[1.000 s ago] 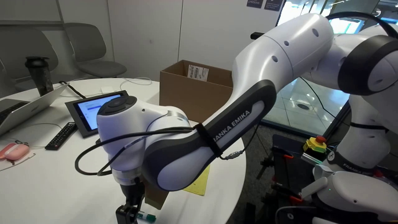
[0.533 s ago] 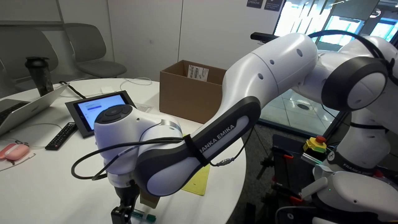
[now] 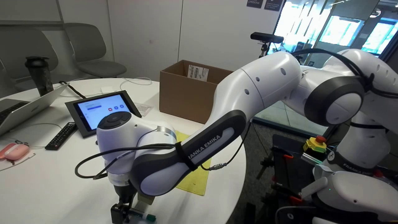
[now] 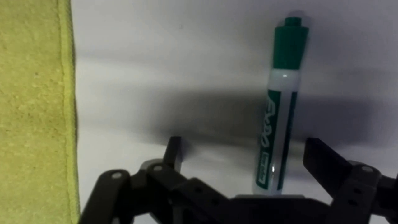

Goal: Put the marker on the cloth and wrap it, then put it in the box

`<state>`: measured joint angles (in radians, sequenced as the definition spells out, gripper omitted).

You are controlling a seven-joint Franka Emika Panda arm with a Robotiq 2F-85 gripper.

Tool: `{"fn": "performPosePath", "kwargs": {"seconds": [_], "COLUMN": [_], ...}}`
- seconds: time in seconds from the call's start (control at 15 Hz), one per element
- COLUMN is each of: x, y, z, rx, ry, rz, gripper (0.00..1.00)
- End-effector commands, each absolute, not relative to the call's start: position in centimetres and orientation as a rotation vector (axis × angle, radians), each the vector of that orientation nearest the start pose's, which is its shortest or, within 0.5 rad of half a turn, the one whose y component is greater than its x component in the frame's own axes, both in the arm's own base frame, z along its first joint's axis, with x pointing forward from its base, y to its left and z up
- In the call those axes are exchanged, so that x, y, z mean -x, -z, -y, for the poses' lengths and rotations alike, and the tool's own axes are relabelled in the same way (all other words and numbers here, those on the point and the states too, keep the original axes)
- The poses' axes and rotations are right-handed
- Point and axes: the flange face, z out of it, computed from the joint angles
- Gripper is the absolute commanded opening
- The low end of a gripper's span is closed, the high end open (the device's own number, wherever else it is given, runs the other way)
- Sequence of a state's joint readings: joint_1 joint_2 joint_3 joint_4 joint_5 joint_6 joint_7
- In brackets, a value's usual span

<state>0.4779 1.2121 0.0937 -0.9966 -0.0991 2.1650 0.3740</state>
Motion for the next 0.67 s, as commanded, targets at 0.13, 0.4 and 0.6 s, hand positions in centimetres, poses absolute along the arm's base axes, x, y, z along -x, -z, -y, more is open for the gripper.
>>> {"fn": "performPosePath", "kwargs": {"seconds": [0.13, 0.4, 0.6], "x": [-67.0, -66.5, -66.1], "y": [-9.5, -10.4, -11.2], "z": [-39.7, -40.5, -41.0], "rx": [3.139, 3.149, 3.165], "ry": [-0.035, -0.048, -0.067], "rz": [0.333, 0.344, 0.357], "gripper": [0.69, 0.37, 0.15]}}
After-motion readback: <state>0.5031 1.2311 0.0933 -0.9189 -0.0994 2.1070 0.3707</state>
